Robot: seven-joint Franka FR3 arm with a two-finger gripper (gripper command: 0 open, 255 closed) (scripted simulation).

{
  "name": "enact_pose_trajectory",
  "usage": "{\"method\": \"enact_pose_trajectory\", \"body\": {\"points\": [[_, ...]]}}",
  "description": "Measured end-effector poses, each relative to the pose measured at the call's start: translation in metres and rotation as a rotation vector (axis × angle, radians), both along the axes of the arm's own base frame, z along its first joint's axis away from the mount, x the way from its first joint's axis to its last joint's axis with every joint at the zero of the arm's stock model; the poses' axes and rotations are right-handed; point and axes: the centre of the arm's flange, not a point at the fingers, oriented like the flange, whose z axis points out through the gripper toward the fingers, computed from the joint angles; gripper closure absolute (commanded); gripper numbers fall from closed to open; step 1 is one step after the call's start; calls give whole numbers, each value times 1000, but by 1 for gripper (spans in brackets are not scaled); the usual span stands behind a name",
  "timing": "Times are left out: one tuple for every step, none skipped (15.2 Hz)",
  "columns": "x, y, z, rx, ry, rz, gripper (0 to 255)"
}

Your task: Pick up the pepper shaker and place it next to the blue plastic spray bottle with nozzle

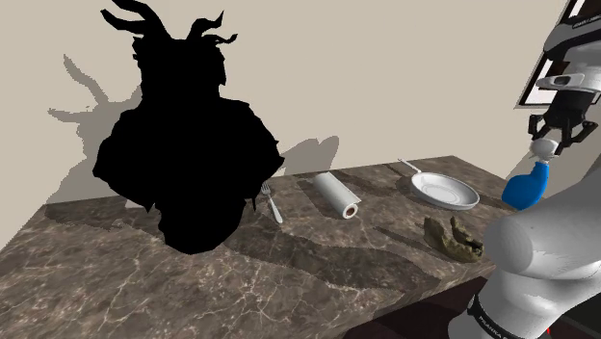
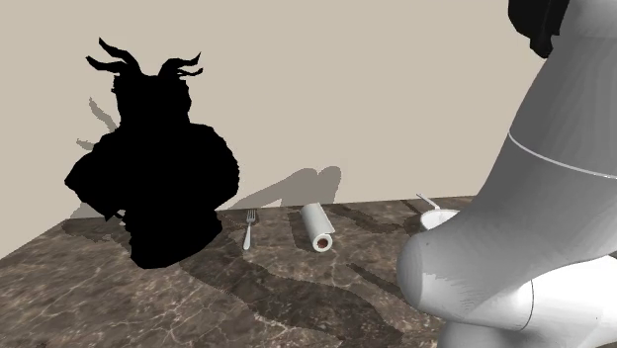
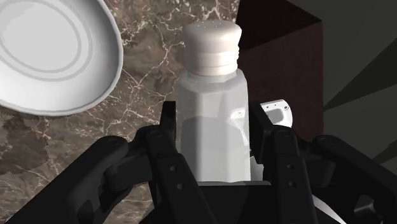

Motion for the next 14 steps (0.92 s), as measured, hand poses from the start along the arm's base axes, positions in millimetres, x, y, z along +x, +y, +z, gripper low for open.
{"method": "enact_pose_trajectory", "body": {"points": [[1, 0, -6, 0, 0, 0, 255], [1, 0, -11, 0, 0, 0, 255], [1, 0, -17, 0, 0, 0, 255], [1, 1, -21, 0, 0, 0, 255], [0, 0, -26, 0, 0, 0, 255], [0, 0, -32, 0, 0, 0, 255], [0, 0, -37, 0, 0, 0, 255], [0, 1, -43, 0, 0, 0, 255], [1, 1, -47, 0, 0, 0, 255], [1, 2, -52, 0, 0, 0, 255], [1, 2, -58, 0, 0, 0, 255], [1, 1, -64, 0, 0, 0, 255], [1, 1, -68, 0, 0, 0, 255], [0, 1, -73, 0, 0, 0, 255]]}}
